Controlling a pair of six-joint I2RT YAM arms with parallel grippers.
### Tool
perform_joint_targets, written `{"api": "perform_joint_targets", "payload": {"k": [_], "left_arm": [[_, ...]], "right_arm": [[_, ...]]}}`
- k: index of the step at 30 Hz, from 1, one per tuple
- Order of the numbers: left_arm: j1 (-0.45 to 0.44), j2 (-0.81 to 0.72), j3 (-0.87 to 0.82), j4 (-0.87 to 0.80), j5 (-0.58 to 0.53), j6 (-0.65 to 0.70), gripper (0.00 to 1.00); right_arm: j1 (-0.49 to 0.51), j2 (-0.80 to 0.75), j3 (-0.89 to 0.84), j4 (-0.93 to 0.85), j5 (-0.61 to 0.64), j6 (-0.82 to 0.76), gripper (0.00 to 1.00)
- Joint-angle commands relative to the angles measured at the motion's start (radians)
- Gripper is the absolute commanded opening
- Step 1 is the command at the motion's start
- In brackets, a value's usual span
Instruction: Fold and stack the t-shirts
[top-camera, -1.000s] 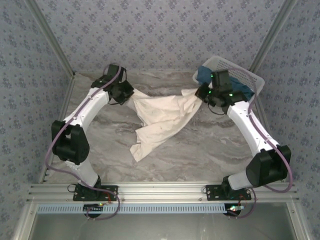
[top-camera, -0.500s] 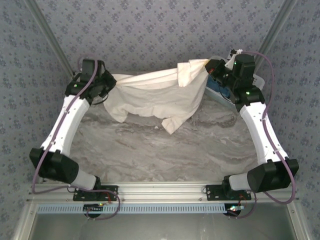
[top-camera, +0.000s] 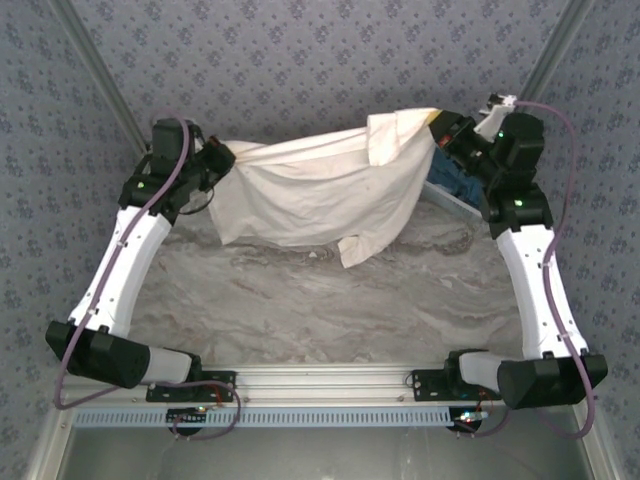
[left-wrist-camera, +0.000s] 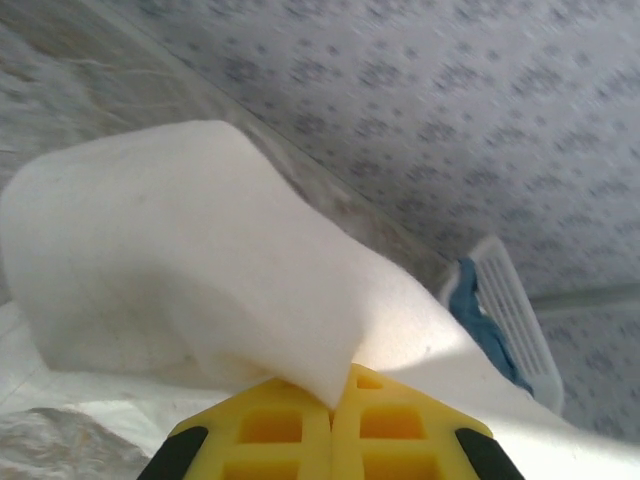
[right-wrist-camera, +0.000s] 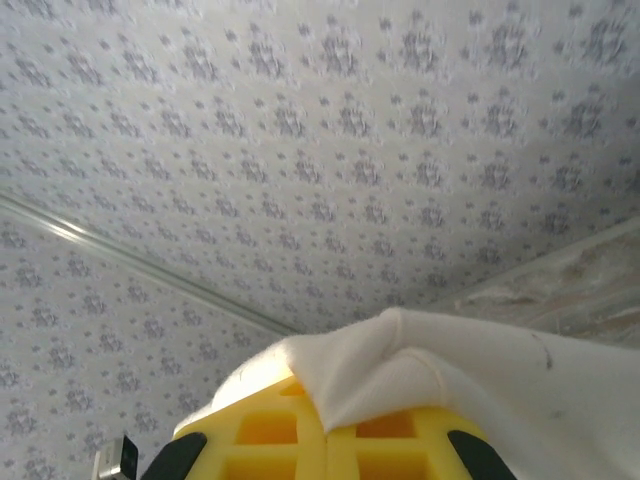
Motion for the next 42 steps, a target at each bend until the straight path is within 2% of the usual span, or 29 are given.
{"api": "perform_joint_targets", "payload": {"k": [1,5,8,12,17,18,19,20,21,23,25,26,28,30,32,34,38,40,42], "left_arm": [[-0.098,-0.027,-0.007,0.096,0.120,0.072,0.00],[-0.271,-0.025,-0.010,0.121,0.180,0.117,0.00],[-0.404,-0.004,-0.022,0.172,0.201,0.106,0.00],[-0.531,0.060,-0.028,0.249,0.195,0.060,0.00],[-0.564,0.138,-0.070,0.298,0.207,-0.025,0.00],[-0.564,0.150,-0.084,0.289,0.201,-0.027,0.04],[-0.564,0.155,-0.094,0.274,0.187,-0.027,0.16],[-0.562,0.154,-0.104,0.236,0.153,-0.026,0.35],[-0.557,0.145,-0.113,0.180,0.104,-0.028,0.48],[-0.536,0.098,-0.162,0.125,0.028,-0.044,0.53],[-0.502,0.017,-0.244,0.096,-0.047,-0.076,0.54],[-0.479,-0.036,-0.295,0.087,-0.077,-0.093,0.54],[-0.427,-0.132,-0.384,0.065,-0.109,-0.121,0.56],[-0.350,-0.224,-0.449,0.015,-0.127,-0.138,0.59],[-0.251,-0.278,-0.479,-0.067,-0.127,-0.150,0.60],[-0.129,-0.308,-0.510,-0.118,-0.090,-0.138,0.61],[0.103,-0.258,-0.552,-0.100,0.067,-0.112,0.61],[0.154,-0.176,-0.526,-0.059,0.114,-0.083,0.62],[0.162,-0.057,-0.462,-0.041,0.130,-0.018,0.63]], "right_arm": [[-0.076,-0.058,0.075,0.070,-0.015,0.011,0.00],[-0.159,-0.041,0.154,0.067,-0.045,0.044,0.00],[-0.167,0.036,0.205,0.148,-0.061,0.073,0.00],[-0.038,0.230,0.319,0.228,-0.087,0.075,0.00],[0.185,0.505,0.486,0.257,-0.118,0.079,0.00],[0.234,0.557,0.518,0.247,-0.121,0.073,0.00],[0.272,0.606,0.542,0.237,-0.125,0.066,0.00],[0.313,0.658,0.569,0.225,-0.128,0.056,0.00],[0.350,0.713,0.594,0.198,-0.128,0.046,0.00],[0.410,0.821,0.646,0.148,-0.150,0.030,0.00],[0.465,0.926,0.714,0.078,-0.190,0.018,0.00],[0.490,0.990,0.751,0.038,-0.222,0.018,0.04],[0.529,1.064,0.810,-0.044,-0.257,0.008,0.24],[0.561,1.064,0.802,-0.120,-0.227,-0.040,0.42],[0.574,1.016,0.722,-0.143,-0.184,-0.069,0.51],[0.570,0.939,0.597,-0.134,-0.135,-0.083,0.53],[0.547,0.700,0.258,-0.111,0.011,-0.113,0.56],[0.531,0.592,0.103,-0.131,0.071,-0.115,0.57],[0.513,0.481,-0.044,-0.180,0.132,-0.113,0.57]]}}
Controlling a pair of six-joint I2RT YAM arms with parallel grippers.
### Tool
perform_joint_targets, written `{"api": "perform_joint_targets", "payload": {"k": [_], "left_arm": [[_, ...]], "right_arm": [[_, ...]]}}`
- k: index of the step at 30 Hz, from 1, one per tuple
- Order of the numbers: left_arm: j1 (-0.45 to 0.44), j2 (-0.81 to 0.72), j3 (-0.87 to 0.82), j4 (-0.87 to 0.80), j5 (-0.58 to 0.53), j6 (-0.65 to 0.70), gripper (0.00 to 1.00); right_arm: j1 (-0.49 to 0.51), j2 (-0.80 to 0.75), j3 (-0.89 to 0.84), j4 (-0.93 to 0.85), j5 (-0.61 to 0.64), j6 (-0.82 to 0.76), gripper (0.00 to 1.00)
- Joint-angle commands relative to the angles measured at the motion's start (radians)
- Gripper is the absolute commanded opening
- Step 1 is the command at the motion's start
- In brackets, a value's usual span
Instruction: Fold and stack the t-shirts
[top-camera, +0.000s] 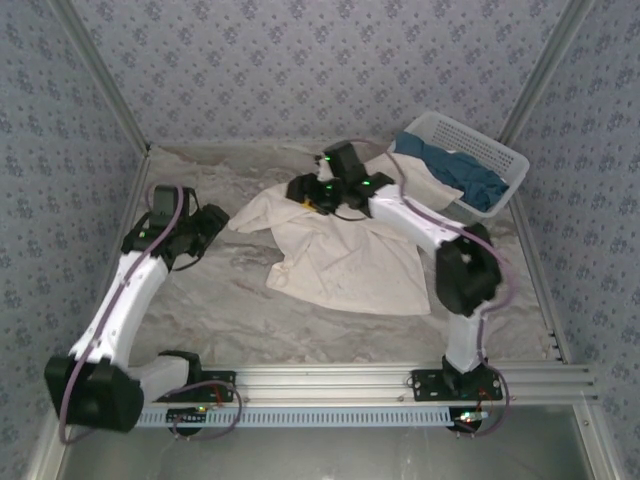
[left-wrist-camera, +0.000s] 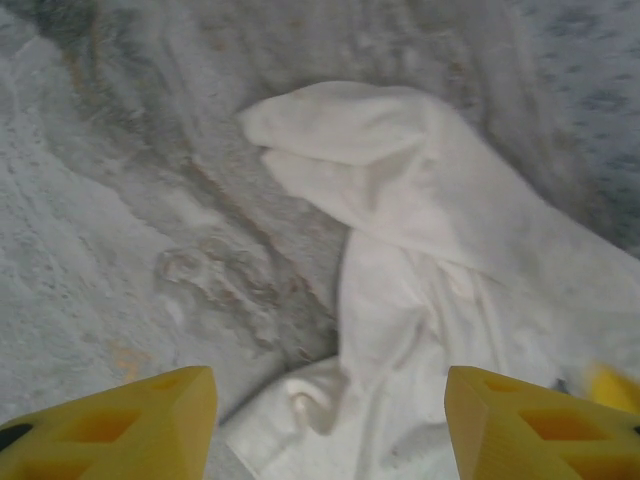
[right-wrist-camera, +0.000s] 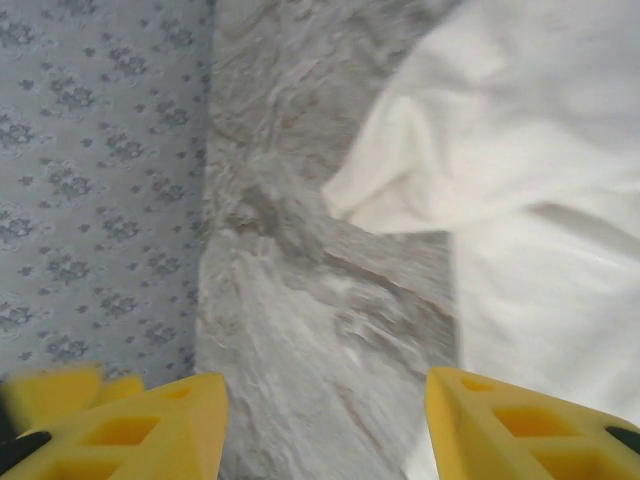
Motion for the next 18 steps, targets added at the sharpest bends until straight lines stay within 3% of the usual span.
{"api": "perform_joint_targets", "payload": {"k": [1,7,9,14,18], "left_arm": [[0.008,0.163,0.077,0.012,0.095,0.112,0.63],[-0.009,0.550,0.329,-0.012,0.077,0.321,0.67],[-0.027,0.663,0.438,-0.084,-0.010,0.412,0.67],[-0.040,0.827,0.570,-0.188,-0.202,0.529,0.67],[-0.039,0.881,0.562,-0.160,-0.216,0.563,0.65]], "right_arm": [[-0.030,-0.169,-0.196,-0.101,0.153,-0.029,0.57],[-0.071,-0.398,-0.540,-0.272,0.210,0.012,0.63],[-0.072,-0.447,-0.603,-0.299,0.204,0.034,0.63],[-0.014,-0.468,-0.642,-0.357,0.202,0.067,0.63],[0.022,-0.387,-0.619,-0.412,0.203,0.058,0.65]]}}
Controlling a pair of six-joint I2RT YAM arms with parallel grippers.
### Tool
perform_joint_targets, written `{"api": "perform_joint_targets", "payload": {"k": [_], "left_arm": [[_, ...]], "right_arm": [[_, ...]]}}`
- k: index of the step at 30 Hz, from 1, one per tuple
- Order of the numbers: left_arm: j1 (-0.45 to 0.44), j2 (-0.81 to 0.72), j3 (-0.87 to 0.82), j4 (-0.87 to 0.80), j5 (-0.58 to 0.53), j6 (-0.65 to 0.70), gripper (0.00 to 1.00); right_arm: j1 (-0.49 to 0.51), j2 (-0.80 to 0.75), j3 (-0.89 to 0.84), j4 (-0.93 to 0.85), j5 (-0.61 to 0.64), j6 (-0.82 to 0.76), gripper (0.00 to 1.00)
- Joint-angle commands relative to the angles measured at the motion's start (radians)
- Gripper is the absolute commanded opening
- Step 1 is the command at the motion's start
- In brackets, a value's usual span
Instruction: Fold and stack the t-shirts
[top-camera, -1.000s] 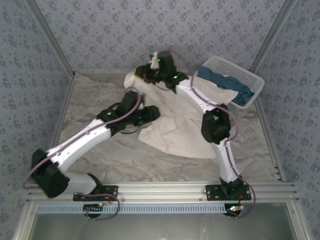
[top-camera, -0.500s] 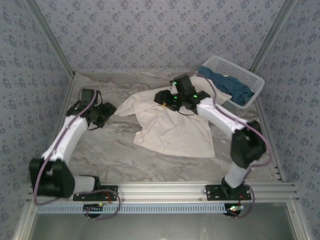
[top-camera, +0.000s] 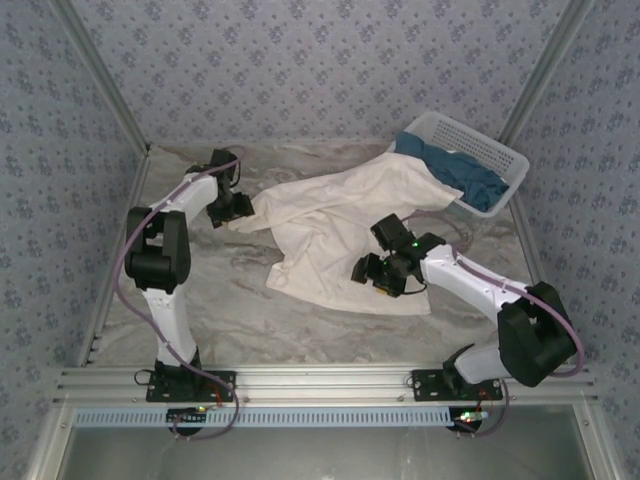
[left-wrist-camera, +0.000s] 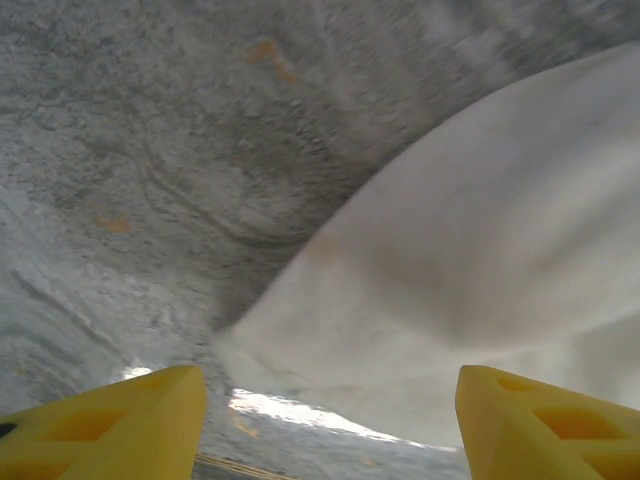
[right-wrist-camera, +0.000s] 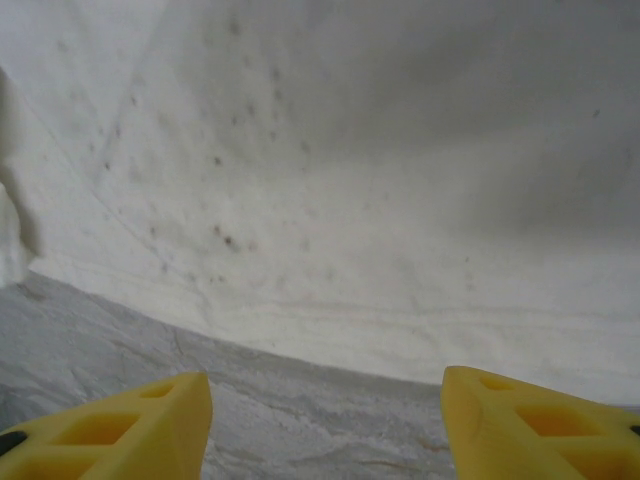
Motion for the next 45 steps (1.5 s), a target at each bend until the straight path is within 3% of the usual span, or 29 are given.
{"api": "perform_joint_targets", "payload": {"k": [1,5,9,10,14,16,22,25,29,34,37,40,45], "left_arm": [[0.002,0.044,0.021,-0.047,-0.056,0.083,0.64],[0.007,0.123,0.059,-0.039,-0.049,0.074,0.44],[0.038,0.137,0.089,-0.017,-0.044,0.039,0.07],[0.046,0.134,0.097,-0.017,-0.046,0.031,0.01],[0.095,0.095,0.108,-0.052,-0.034,-0.001,0.00],[0.119,0.060,0.088,-0.069,-0.015,-0.017,0.00],[0.174,-0.113,-0.125,-0.050,0.130,-0.123,0.00],[0.171,-0.190,-0.244,-0.039,0.213,-0.188,0.00],[0.170,-0.276,-0.353,-0.024,0.222,-0.239,0.00],[0.177,-0.293,-0.336,-0.057,0.169,-0.188,0.00],[0.187,-0.261,-0.285,-0.070,0.147,-0.153,0.00],[0.195,-0.219,-0.228,-0.079,0.128,-0.126,0.00],[0.204,-0.165,-0.161,-0.078,0.122,-0.103,0.00]], "right_arm": [[0.025,0.067,0.025,-0.087,0.018,0.009,0.65],[0.052,0.153,0.028,-0.088,0.046,0.006,0.65],[0.049,0.249,0.044,-0.115,0.080,-0.019,0.60],[0.043,0.262,0.050,-0.132,0.099,-0.028,0.57],[-0.019,0.289,0.078,-0.240,0.214,-0.071,0.24],[-0.077,0.277,0.084,-0.278,0.259,-0.098,0.15],[-0.348,0.254,0.137,-0.267,0.307,-0.261,0.13],[-0.365,0.275,0.271,-0.290,0.354,-0.365,0.28],[-0.224,0.206,0.364,-0.350,0.359,-0.346,0.43],[0.170,0.153,0.334,-0.148,0.205,-0.283,0.54],[0.387,0.292,0.427,-0.054,0.152,-0.287,0.56],[0.529,0.467,0.601,-0.099,0.176,-0.311,0.56],[0.631,0.726,0.883,-0.259,0.233,-0.314,0.62]]}}
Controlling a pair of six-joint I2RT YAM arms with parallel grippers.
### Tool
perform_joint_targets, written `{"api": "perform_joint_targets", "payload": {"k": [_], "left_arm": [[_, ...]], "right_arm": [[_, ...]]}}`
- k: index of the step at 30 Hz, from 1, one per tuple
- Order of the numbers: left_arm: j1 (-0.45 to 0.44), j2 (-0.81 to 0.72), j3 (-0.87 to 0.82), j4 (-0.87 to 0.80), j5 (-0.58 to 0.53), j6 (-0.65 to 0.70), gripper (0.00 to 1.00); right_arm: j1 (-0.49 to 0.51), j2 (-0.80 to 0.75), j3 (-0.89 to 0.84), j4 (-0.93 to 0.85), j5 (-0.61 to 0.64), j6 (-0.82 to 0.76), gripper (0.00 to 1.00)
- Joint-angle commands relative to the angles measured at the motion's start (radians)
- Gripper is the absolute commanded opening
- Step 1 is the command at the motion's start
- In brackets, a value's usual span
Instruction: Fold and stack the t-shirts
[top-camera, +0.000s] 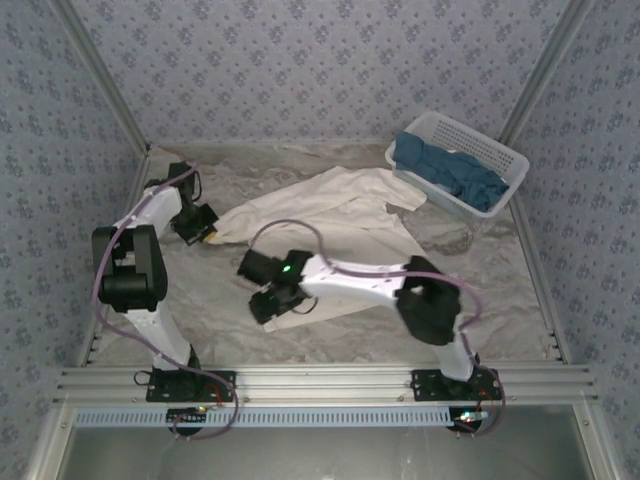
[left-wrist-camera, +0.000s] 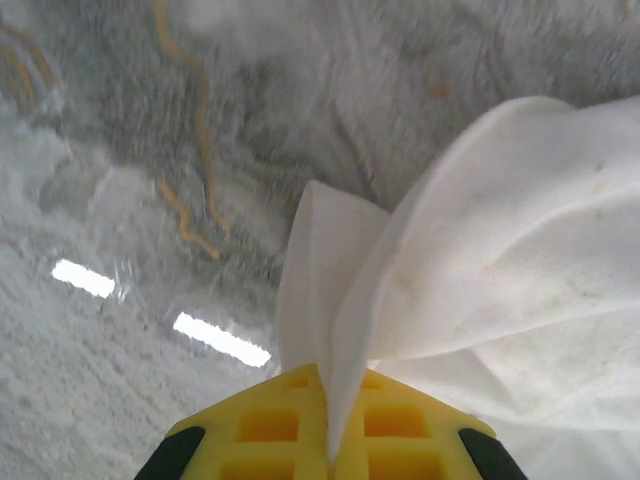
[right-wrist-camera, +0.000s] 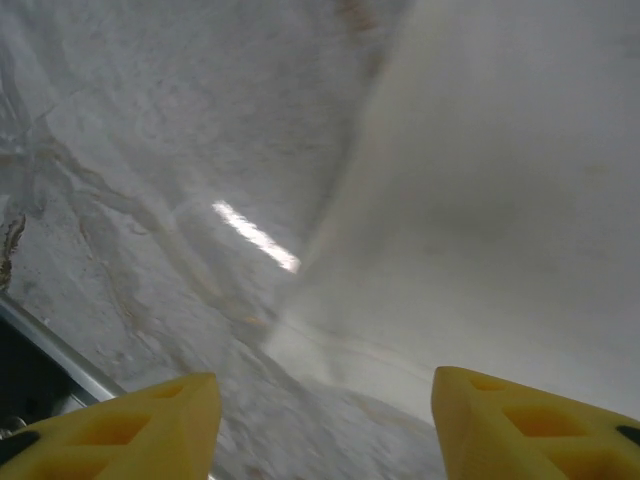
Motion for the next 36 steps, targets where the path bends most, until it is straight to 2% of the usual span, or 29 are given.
{"api": "perform_joint_targets", "payload": {"k": [1,4,11,14,21,24,29,31,36], "left_arm": [[0.008,0.037,0.046,-0.029,-0.015,0.039,0.00],[0.013,0.054,0.068,-0.033,-0.013,0.050,0.00],[0.027,0.075,0.090,-0.034,0.002,0.066,0.00],[0.031,0.079,0.093,-0.034,0.006,0.068,0.00],[0.032,0.080,0.101,-0.037,0.012,0.068,0.00],[0.031,0.080,0.104,-0.037,0.014,0.068,0.00],[0.032,0.084,0.105,-0.037,0.018,0.066,0.00],[0.032,0.084,0.106,-0.037,0.019,0.063,0.00],[0.031,0.085,0.110,-0.040,0.018,0.065,0.00]], "right_arm": [[0.018,0.117,0.160,-0.194,0.044,-0.001,0.62],[0.024,0.184,0.211,-0.255,0.086,0.008,0.62],[0.067,0.193,0.215,-0.272,0.143,0.030,0.56],[0.069,0.195,0.213,-0.282,0.124,0.047,0.48],[0.025,0.096,0.064,-0.185,0.067,0.094,0.43],[0.002,0.067,0.002,-0.166,0.059,0.104,0.35],[-0.022,0.047,-0.042,-0.149,0.035,0.099,0.34],[-0.023,0.030,-0.041,-0.140,0.039,0.092,0.37],[0.014,-0.003,0.032,-0.174,0.132,0.043,0.40]]}}
